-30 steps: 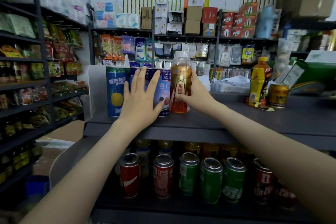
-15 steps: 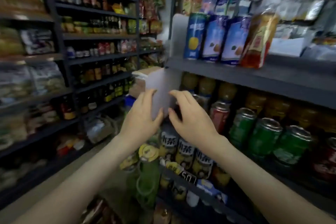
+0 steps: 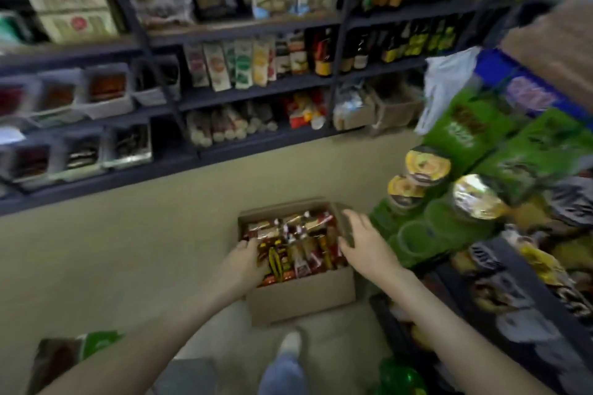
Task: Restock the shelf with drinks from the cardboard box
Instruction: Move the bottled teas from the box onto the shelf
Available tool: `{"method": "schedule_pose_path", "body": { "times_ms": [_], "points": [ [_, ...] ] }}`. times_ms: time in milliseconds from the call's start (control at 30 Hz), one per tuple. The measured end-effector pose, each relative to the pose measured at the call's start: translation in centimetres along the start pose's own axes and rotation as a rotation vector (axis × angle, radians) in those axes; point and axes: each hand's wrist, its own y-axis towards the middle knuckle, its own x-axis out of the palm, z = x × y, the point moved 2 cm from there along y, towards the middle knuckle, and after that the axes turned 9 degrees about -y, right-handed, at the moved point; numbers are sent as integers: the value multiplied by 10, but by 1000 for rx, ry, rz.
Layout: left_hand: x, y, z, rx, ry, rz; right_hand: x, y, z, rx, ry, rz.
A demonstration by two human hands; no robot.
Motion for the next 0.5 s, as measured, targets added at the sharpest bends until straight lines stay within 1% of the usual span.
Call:
{"method": "schedule_pose_path", "body": {
  "times_ms": [100, 200, 300, 400, 500],
  "points": [
    [11, 39, -46, -73, 30, -59, 58, 52, 2, 36, -1, -142],
    [24, 91, -82, -58, 27, -103, 116, 105, 15, 88, -14, -279],
    [45, 145, -114, -38, 93, -140, 174, 152, 32, 137, -43, -407],
    [88, 198, -147, -15, 163, -238, 249, 194, 58, 188, -11, -473],
    [151, 246, -179, -13, 198, -329, 332, 225, 100, 196, -24, -547]
  ]
}}
